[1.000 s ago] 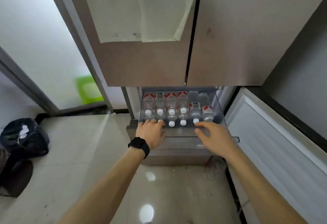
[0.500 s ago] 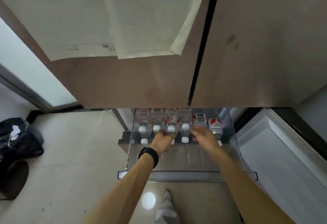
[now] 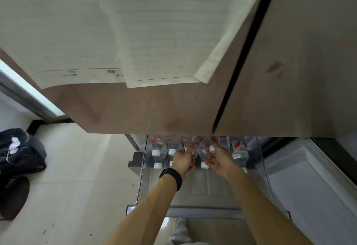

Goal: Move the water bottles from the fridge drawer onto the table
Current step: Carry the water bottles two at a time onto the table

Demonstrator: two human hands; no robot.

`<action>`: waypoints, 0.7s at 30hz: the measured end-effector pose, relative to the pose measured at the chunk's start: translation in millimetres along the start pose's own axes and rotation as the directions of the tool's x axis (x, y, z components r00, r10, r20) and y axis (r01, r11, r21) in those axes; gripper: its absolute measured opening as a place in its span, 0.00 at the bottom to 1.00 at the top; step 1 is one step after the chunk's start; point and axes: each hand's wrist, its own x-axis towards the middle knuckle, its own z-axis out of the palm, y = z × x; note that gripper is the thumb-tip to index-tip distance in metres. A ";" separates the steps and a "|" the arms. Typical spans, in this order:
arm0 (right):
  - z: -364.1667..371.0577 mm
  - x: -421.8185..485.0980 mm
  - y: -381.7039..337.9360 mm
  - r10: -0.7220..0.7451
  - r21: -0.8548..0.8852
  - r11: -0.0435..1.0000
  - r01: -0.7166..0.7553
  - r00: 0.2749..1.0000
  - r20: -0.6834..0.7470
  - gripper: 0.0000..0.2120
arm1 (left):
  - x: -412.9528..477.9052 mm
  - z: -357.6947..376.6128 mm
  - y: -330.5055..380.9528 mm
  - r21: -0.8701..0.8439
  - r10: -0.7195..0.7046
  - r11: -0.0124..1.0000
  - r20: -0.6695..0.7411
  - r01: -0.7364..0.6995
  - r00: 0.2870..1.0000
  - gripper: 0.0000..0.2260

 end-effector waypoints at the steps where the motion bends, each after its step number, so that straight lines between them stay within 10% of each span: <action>1: -6.1 -2.2 0.5 -0.015 -0.029 0.999 0.015 1.000 0.008 0.21 | -1.5 1.7 0.7 0.020 0.019 1.000 -0.009 -0.019 1.000 0.18; 10: -78.2 -53.7 26.7 -0.359 -0.615 0.744 0.260 0.932 -0.041 0.22 | -42.8 -18.7 -25.2 0.488 0.216 0.861 -0.100 -0.141 0.971 0.30; 16: -114.2 -101.2 24.2 -0.628 -0.923 0.305 0.234 0.778 -0.011 0.25 | -99.3 -29.4 -3.9 0.907 0.457 0.409 -0.106 -0.103 0.883 0.21; 21: -126.8 -145.1 1.4 -0.731 -0.968 -0.036 0.247 0.654 0.194 0.19 | -130.6 -21.7 28.8 0.967 0.667 0.023 0.174 -0.252 0.725 0.18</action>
